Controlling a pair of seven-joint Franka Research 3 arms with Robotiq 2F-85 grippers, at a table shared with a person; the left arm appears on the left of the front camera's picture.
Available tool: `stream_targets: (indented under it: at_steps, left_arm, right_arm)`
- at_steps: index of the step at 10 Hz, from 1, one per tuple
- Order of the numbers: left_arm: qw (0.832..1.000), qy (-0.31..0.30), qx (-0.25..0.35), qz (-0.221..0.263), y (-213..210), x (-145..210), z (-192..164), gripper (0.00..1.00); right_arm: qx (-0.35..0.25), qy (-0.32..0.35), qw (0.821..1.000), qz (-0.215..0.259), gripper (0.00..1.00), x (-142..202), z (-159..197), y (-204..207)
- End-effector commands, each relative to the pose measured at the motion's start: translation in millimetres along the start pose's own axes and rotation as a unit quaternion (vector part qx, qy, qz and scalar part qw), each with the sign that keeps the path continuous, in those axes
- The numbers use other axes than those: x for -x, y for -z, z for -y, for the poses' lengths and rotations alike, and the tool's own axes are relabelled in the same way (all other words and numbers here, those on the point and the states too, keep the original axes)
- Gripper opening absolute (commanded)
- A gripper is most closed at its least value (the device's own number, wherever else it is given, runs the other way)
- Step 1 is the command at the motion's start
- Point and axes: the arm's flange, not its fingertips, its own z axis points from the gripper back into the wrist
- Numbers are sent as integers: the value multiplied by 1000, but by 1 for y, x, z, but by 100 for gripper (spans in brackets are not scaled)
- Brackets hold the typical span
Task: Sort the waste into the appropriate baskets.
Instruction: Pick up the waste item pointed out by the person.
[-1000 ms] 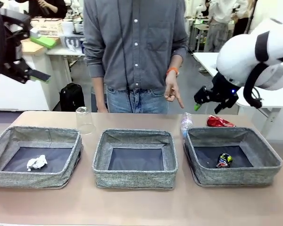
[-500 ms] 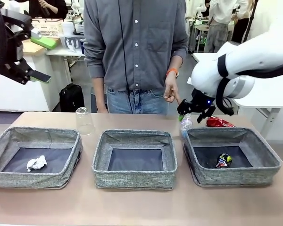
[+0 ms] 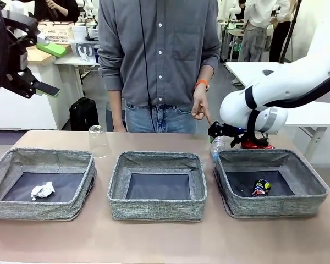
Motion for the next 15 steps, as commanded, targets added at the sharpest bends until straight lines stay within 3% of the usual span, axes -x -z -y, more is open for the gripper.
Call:
stream_targets:
  at_steps: [1,12,13,14,15]
  left_arm:
    - [1000,10,10,1,1,0,1,100]
    - [1000,10,10,1,1,0,1,100]
    - [1000,10,10,1,1,0,1,100]
    - [1000,10,10,1,1,0,1,100]
    - [1000,10,10,1,1,0,1,100]
  right_arm:
    - [12,14,1000,18,100,-3,-5,6]
    - [21,-2,999,32,100,-1,-14,23]
    - [19,0,999,31,94,-1,-14,24]
    - [17,3,1000,23,40,0,-14,24]
    - [15,5,1000,23,34,0,-14,25]
